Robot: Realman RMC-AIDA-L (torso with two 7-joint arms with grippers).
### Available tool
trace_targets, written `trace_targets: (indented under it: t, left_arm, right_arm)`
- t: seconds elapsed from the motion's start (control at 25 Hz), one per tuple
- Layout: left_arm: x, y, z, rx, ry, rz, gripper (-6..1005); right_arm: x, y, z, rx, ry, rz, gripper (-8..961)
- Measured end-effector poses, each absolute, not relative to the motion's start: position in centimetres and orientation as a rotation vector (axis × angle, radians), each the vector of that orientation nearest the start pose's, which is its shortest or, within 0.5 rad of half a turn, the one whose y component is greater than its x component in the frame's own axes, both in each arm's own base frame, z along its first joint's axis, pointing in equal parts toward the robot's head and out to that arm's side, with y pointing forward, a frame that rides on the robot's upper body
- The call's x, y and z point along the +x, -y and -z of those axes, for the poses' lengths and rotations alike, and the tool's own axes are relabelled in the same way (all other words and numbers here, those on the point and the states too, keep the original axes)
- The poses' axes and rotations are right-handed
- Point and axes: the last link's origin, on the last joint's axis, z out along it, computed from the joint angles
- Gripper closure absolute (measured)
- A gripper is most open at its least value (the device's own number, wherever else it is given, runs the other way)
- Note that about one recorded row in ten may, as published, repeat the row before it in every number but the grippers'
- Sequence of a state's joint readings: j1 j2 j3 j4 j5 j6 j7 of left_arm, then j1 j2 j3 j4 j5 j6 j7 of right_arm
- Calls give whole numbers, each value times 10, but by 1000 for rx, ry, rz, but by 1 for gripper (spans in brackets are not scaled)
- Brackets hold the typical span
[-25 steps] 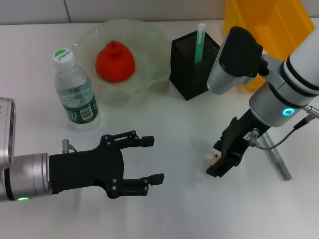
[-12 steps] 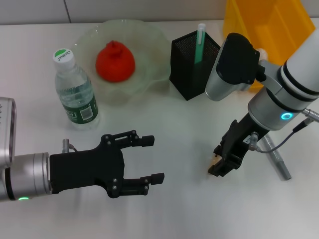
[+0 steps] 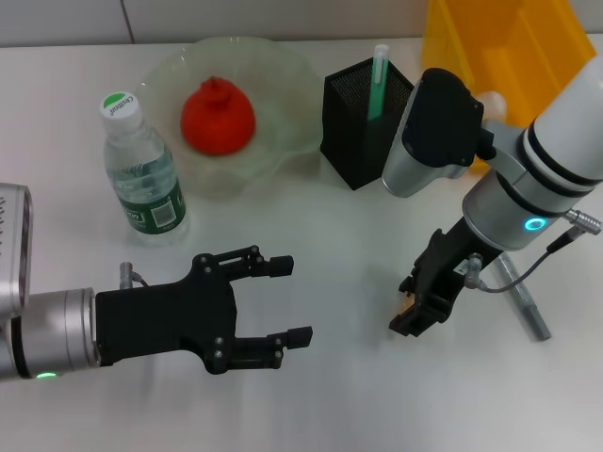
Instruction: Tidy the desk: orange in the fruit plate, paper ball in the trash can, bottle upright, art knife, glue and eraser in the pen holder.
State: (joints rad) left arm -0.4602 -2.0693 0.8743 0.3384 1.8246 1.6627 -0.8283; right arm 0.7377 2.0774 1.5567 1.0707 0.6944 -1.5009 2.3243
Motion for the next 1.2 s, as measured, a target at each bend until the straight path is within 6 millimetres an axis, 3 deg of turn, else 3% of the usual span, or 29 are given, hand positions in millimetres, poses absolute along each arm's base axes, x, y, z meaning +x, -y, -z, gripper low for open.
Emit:
trace_targets:
  t: [0.44,0.68,0.76,1.04,1.2]
  left_arm:
    - [-269,-260,53,-2843,214,937,201]
    - [-269,-260,53,-2843,216,939,201]
    - [-269,-260,53,-2843,217,940,201]
    - [-269,-259,53,-2844,217,944,201]
    - [-269,-259,53,-2845,216,947,201]
  right_arm:
    - [172,-340,66,-2938,-579,691,523]
    - [163,-343,57,-2918,-582,620,526]
    - [156,-346,47,-2900,-593,573,521]
    - [123,-368,-16,-2756,-694,297,502]
    - [117,-387,-39,-2640,-741,192,492]
